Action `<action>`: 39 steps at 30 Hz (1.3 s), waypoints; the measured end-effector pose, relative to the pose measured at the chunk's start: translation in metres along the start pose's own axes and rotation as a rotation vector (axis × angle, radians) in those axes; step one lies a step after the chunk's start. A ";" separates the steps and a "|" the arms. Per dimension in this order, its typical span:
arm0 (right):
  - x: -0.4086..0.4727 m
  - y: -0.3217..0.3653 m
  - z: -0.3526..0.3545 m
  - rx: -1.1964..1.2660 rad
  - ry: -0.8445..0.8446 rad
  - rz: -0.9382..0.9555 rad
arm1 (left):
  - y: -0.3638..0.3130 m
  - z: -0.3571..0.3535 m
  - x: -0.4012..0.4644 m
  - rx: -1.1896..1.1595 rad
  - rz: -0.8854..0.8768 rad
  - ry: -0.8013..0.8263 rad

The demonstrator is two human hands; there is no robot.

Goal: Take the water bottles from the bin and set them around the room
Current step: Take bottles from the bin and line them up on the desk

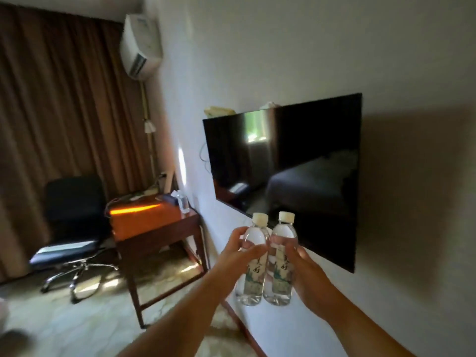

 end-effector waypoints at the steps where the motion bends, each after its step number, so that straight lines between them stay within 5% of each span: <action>1: 0.020 0.014 -0.018 -0.015 0.045 0.033 | -0.016 0.026 0.003 0.008 -0.022 -0.045; 10: 0.186 0.046 -0.152 -0.009 0.210 0.152 | -0.079 0.223 0.033 0.212 -0.098 -0.336; 23: 0.457 0.035 -0.279 -0.101 0.412 0.241 | -0.129 0.446 0.177 0.437 -0.058 -0.556; 33: 0.625 0.000 -0.386 -0.217 0.360 0.282 | -0.088 0.643 0.282 0.415 0.019 -0.582; 39: 0.739 -0.042 -0.440 -0.173 0.242 0.128 | -0.088 0.753 0.372 0.374 0.018 -0.512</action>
Point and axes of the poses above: each hand's wrist, its own x-axis towards the middle knuckle, its own z-axis out of the back of the hand, y = z × x, the point moved 9 cm from there along x, towards the middle knuckle, and after that the axes turned 14 degrees about -x, right-handed, at the moved point
